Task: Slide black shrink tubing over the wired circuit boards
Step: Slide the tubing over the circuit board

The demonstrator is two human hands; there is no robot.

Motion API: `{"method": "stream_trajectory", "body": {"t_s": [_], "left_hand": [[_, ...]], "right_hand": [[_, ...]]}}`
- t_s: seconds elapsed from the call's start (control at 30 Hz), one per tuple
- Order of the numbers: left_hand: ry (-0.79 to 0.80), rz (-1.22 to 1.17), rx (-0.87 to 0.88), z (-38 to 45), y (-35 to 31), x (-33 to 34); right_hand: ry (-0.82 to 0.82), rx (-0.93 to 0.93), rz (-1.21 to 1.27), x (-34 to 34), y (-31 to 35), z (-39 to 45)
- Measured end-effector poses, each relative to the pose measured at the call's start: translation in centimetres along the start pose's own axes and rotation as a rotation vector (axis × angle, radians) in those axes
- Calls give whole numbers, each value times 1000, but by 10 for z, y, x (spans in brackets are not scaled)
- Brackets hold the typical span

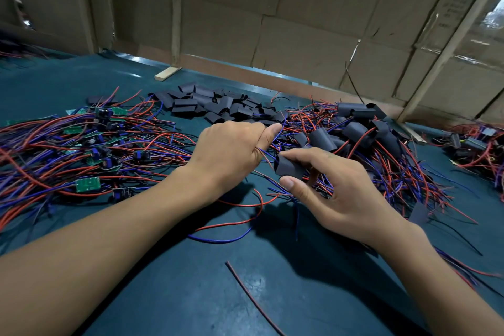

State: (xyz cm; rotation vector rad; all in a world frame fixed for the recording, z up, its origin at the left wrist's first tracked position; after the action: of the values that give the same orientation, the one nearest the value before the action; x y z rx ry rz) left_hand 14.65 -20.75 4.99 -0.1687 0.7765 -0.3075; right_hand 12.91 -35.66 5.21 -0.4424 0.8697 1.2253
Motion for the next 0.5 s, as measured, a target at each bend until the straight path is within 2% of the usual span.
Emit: {"method": "stream_trajectory", "body": {"t_s": [0.27,0.5], "left_hand": [[29,-5,-61,1,6,4],[77,104,34,-2,-4,10]], "right_hand": [[0,2,9,1,-2,-1],[-83,116,48,4,-11,-3]]}}
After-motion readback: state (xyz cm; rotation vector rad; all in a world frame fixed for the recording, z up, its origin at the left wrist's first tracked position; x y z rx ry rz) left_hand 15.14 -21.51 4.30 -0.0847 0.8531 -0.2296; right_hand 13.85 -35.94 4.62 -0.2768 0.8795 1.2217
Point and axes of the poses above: each hand's wrist, its own z-axis towards the middle knuckle, its own x-axis out of the palm, y = z × x, the point moved 8 cm from there along z, towards the middle knuckle, and after that the axes turned 6 degrees about -x, right-handed, at the moved point
